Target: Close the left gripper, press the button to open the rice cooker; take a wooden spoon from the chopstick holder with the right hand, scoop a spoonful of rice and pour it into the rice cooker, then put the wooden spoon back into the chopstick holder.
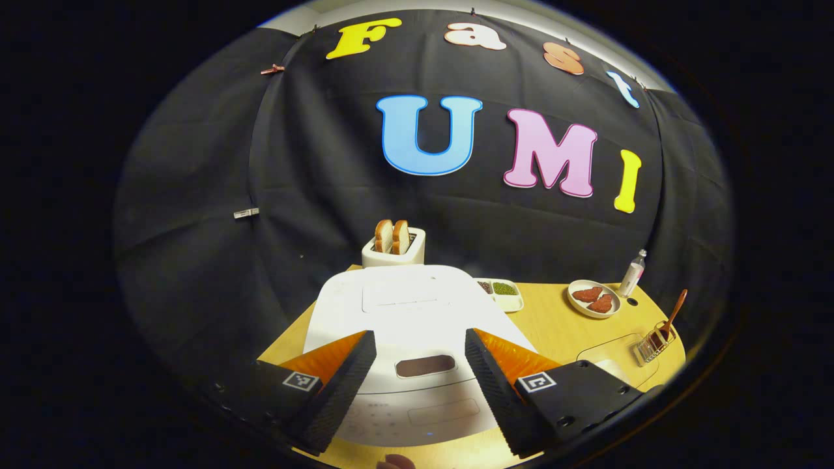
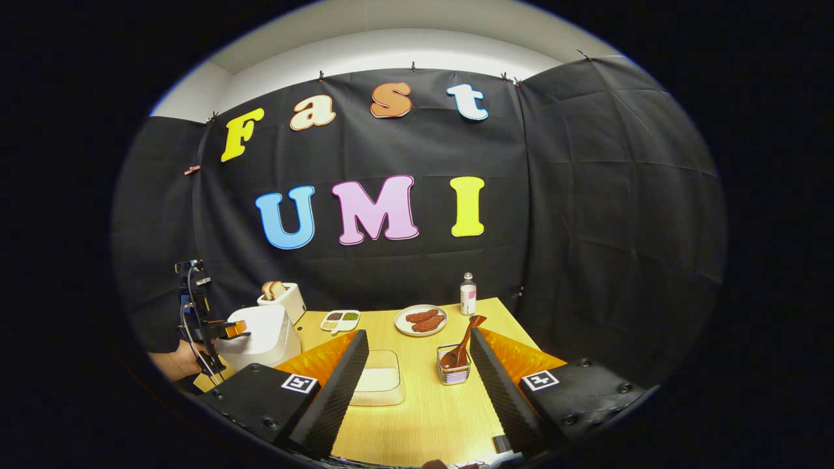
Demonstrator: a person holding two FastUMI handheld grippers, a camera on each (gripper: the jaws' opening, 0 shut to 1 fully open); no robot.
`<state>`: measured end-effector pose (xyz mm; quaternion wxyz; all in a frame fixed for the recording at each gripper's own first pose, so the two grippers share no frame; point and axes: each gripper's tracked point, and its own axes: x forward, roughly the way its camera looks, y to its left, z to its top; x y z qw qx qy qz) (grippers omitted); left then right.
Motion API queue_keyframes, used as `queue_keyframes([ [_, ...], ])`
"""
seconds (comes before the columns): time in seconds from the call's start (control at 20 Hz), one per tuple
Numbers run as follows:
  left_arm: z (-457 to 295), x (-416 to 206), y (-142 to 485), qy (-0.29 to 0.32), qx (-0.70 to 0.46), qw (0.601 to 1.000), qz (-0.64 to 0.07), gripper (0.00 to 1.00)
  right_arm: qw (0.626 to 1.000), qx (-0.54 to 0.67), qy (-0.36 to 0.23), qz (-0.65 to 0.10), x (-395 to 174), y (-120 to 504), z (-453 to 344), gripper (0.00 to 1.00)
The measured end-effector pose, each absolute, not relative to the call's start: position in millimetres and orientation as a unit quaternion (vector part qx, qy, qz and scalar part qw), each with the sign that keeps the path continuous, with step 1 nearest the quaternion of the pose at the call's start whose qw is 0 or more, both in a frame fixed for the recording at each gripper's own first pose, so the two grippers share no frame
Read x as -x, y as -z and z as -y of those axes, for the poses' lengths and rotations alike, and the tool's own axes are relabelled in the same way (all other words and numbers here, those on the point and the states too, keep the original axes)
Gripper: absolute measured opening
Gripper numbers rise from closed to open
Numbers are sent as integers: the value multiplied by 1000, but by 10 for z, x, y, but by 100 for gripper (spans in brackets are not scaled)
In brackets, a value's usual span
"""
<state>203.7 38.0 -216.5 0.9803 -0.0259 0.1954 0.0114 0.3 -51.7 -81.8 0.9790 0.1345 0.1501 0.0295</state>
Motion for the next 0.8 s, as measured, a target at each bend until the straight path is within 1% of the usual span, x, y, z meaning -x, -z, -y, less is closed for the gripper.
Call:
queue_keyframes([
  [0.15,-297,-1834,1867,8,36,986,-162,95,980,-134,-35,-144,-40,767,474,98],
  [0.45,-177,-1294,1178,48,16,993,-105,95,983,-129,-44,-124,-177,641,330,98],
  [0.8,-40,-725,583,70,25,995,-59,95,986,-119,-55,-99,-254,435,137,98],
])
